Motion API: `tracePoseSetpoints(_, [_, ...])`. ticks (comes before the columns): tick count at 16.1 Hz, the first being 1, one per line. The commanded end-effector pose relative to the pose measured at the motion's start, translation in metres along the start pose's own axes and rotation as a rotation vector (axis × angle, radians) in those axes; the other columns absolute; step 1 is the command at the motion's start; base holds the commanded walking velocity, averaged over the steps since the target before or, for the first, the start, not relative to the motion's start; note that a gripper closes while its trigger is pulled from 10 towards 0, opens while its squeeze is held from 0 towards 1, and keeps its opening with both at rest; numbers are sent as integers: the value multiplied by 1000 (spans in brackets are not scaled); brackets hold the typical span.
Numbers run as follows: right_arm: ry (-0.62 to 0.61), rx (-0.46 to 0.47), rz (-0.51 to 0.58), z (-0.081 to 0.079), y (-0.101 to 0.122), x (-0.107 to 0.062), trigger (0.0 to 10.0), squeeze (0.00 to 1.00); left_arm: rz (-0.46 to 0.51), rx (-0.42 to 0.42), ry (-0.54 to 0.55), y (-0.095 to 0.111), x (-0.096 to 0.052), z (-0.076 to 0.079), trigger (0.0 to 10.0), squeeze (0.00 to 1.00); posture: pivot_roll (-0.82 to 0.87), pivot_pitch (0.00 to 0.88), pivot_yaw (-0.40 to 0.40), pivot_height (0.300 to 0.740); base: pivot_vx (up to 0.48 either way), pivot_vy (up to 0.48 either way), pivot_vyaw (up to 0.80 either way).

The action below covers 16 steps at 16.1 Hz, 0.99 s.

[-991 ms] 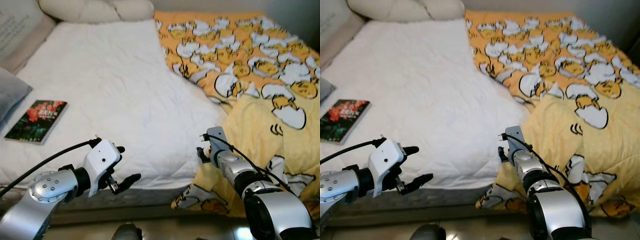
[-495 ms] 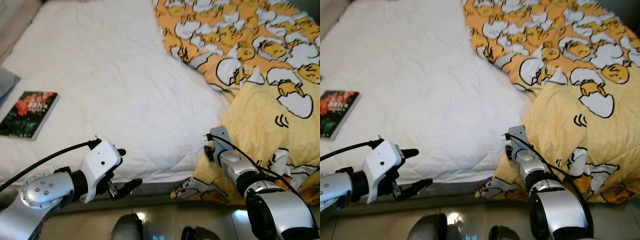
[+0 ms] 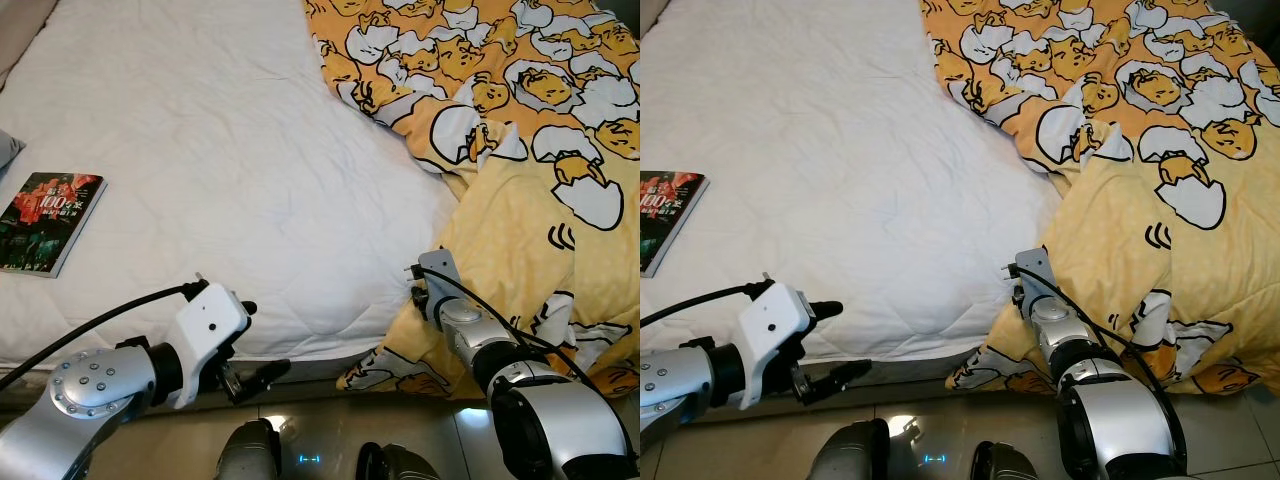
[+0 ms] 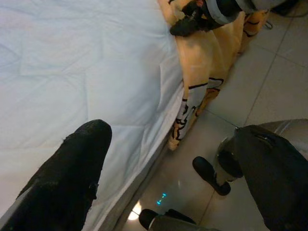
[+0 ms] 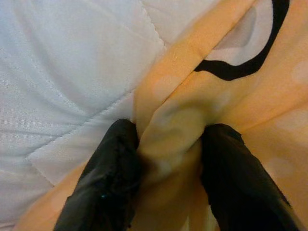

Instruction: Clean up the room

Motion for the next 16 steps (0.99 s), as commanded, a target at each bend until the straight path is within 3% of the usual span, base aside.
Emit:
tracePoseSetpoints(1, [-5, 10, -56, 5, -12, 0, 0, 0, -18, -11, -13, -4, -1, 3, 10000, 165, 321, 194, -28, 740, 0, 0, 0])
tracePoseSetpoints(12, [78, 27, -50, 5, -22, -1, 0, 0, -28, -21, -31, -11, 8, 0, 10000, 165, 278, 137, 12, 740, 0, 0, 0])
tracePoseSetpoints(14, [139, 13, -36, 4, -24, -2, 0, 0, -16, -14, -30, -7, 11, -2, 10000, 165, 280, 134, 13, 740, 0, 0, 0])
tracePoseSetpoints(16, [276, -78, -1, -1, -30, -6, 0, 0, -13, -15, -29, -7, 11, -1, 10000, 165, 278, 133, 10, 740, 0, 0, 0])
Point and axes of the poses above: a point about 5 cm out from each wrist's last joint towards the gripper, its own x axis pointing out of the wrist towards the gripper, its own y axis along the axis of the wrist's last joint, z = x × y, the point moved 1 cm from there along x, pointing out of the wrist towards the gripper, and after that the axes turned 7 degrees about x, right-handed, at the moved point
